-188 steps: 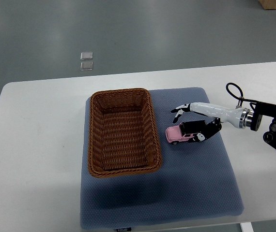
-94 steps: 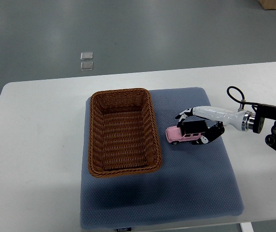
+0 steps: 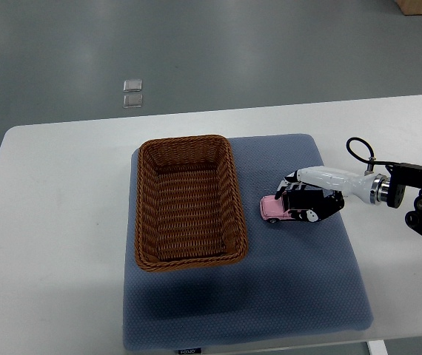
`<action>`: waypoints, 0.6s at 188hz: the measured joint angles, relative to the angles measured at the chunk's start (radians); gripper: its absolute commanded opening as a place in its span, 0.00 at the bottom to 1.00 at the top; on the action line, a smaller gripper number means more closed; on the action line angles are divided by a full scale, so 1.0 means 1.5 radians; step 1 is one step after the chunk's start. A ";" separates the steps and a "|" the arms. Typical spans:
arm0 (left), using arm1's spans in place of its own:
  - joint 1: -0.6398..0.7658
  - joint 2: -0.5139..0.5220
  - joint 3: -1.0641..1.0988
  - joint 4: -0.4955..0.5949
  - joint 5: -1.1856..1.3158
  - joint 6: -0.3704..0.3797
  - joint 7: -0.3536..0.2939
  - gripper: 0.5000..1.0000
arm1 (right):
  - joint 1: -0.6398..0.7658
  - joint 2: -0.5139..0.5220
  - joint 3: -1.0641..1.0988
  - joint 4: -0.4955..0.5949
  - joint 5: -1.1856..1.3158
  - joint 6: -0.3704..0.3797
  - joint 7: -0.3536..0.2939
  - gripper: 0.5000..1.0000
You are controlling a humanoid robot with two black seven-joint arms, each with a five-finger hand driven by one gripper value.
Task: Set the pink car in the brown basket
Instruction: 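Close the right hand's fingers around the pink car and lift it, then carry the pink car with the right hand over the wicker basket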
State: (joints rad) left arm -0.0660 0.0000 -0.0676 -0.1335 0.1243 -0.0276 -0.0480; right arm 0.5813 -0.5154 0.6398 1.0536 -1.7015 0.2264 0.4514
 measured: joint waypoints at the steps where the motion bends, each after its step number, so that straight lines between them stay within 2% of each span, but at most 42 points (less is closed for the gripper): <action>1: 0.000 0.000 0.000 0.000 0.000 0.000 0.000 1.00 | 0.000 0.000 0.000 0.000 0.000 0.000 0.000 0.00; 66: 0.000 0.000 0.000 0.000 0.000 0.000 0.000 1.00 | 0.015 -0.025 0.015 0.005 0.008 -0.034 0.006 0.00; 113: 0.000 0.000 0.001 0.000 0.000 0.000 0.000 1.00 | 0.087 -0.045 0.022 0.008 0.039 -0.031 0.006 0.00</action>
State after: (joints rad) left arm -0.0660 0.0000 -0.0663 -0.1335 0.1243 -0.0276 -0.0480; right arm 0.7121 -0.5831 0.6728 1.0651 -1.6428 0.1797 0.4609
